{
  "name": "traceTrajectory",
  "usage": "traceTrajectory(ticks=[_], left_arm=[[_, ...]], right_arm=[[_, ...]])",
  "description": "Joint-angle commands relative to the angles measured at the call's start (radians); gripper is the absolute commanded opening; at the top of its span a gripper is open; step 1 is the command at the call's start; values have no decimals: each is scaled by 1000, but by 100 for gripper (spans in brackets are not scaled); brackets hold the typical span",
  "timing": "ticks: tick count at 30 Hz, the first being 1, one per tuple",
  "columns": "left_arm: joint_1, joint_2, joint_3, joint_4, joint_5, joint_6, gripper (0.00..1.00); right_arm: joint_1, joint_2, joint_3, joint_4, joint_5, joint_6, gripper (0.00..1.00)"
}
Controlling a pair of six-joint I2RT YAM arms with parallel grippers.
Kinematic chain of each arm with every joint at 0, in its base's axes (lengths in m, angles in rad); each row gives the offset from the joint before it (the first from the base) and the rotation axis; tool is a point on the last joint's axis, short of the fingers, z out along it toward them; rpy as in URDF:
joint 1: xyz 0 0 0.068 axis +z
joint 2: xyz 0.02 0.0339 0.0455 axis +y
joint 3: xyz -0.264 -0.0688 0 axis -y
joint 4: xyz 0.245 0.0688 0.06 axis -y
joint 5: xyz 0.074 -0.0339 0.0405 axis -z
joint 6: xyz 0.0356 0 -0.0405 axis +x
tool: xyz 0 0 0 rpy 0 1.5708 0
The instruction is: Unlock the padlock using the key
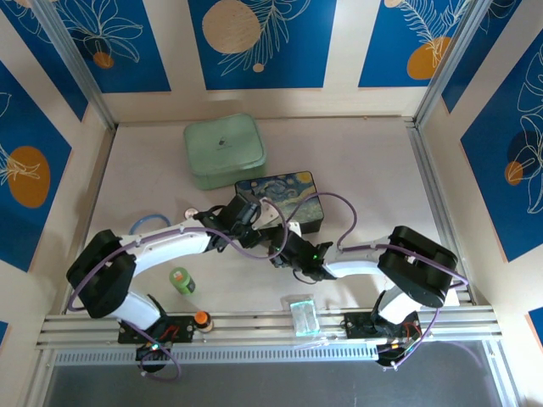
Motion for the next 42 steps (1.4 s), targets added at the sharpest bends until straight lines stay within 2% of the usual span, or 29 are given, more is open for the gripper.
traceTrajectory(ticks=[1,4,8,11,15,18,20,23,29,31,37,42], left_arm=[[-10,62,21,-118,-70,-15,70],[-13,90,43,-146,-86,-14,68],[-28,109,48,-161,-103,-13,67],[-35,113,59,-186,-156,-55,58],[-43,122,60,-210,-132,-28,56],[-61,157,87,-266,-134,-2,49],[-78,182,104,-295,-146,4,48],[-82,193,112,-304,-135,-15,48],[-92,193,92,-300,-130,-9,46],[-94,194,88,-299,-137,-7,42],[-97,186,68,-275,-152,-11,42],[-97,174,54,-268,-143,-10,42]], right_arm=[[4,22,-70,26,-104,52,23],[1,3,-127,102,-124,89,22],[-33,-21,-204,236,-176,98,15],[-48,-30,-243,312,-194,116,14],[-37,-24,-315,465,-144,173,13],[-37,12,-315,549,-148,182,10],[-30,43,-323,643,-126,199,6],[-30,87,-338,788,-95,225,6],[-57,123,-355,946,-90,295,6],[-83,131,-358,994,-112,347,6],[-181,196,-361,1150,-217,487,5],[-202,219,-365,1205,-238,488,5]])
